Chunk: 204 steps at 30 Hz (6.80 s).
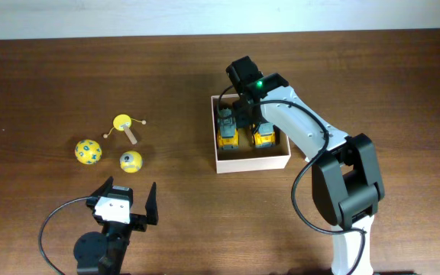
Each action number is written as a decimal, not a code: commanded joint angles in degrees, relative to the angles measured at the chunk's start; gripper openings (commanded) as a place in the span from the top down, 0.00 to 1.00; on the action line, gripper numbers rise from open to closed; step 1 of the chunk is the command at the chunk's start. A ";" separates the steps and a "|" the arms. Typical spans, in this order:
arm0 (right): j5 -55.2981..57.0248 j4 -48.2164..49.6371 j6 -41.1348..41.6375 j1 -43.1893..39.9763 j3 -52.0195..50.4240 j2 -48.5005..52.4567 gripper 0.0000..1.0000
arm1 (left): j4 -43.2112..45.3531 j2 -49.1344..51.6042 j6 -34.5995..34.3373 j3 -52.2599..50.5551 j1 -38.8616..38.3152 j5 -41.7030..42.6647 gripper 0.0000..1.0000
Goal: Pack container
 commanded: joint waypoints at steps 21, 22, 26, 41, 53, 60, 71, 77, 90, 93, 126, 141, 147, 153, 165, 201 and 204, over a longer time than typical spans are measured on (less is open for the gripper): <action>3.54 -9.11 -1.42 0.24 10.34 0.70 0.33 | 0.13 -0.44 0.90 -0.33 0.33 0.59 0.01; 3.23 -10.27 -1.44 0.39 10.67 0.70 0.35 | 0.13 -0.44 0.92 -0.33 0.33 0.59 0.01; -1.09 -13.60 -1.44 1.42 11.08 0.61 0.70 | 0.13 -0.44 0.90 -0.33 0.35 0.59 0.01; -5.97 -11.28 -0.98 4.42 7.52 0.63 0.96 | 0.13 -0.44 0.92 -0.33 0.33 0.59 0.01; -5.75 -4.85 -1.01 3.50 2.25 0.63 0.96 | 0.13 -0.44 0.90 -0.33 0.33 0.59 0.01; -3.48 -3.28 -1.01 3.39 2.25 0.68 0.94 | 0.13 -0.44 0.90 -0.33 0.33 0.59 0.01; -3.13 -3.91 -1.27 -0.59 2.23 2.16 0.94 | 0.13 -0.44 0.92 -0.33 0.33 0.59 0.01; -3.08 -3.72 -2.58 -0.96 2.23 2.51 0.94 | 0.13 -0.44 0.92 -0.33 0.33 0.59 0.01; -8.55 -8.52 -2.71 0.31 2.25 2.51 0.96 | 0.13 -0.44 0.92 -0.33 0.35 0.59 0.01; -8.81 -9.90 -2.71 1.01 2.25 2.51 0.96 | 0.13 -0.44 0.92 -0.31 0.33 0.59 0.01; 1.16 -10.19 -7.26 0.72 2.25 2.51 0.95 | 0.13 -0.44 0.90 -0.33 0.33 0.59 0.01; -10.01 -13.00 -8.76 1.01 2.27 2.45 0.96 | 0.13 -0.44 0.90 -0.31 0.35 0.59 0.01; -14.27 -16.41 -8.44 1.95 2.27 2.43 0.96 | 0.13 -0.44 0.92 -0.31 0.33 0.59 0.01; -13.31 -18.58 -6.58 1.90 2.27 2.43 0.96 | 0.13 -0.44 0.90 -0.31 0.33 0.59 0.01; -3.02 -21.66 1.79 1.62 2.25 2.43 0.96 | 0.13 -0.44 0.90 -0.33 0.33 0.59 0.01; -5.33 -17.09 -0.02 -0.79 2.25 2.45 0.96 | 0.13 -0.44 0.90 -0.33 0.33 0.59 0.01; -6.25 -18.14 -0.17 -0.02 2.25 2.45 0.96 | 0.13 -0.44 0.92 -0.33 0.33 0.59 0.01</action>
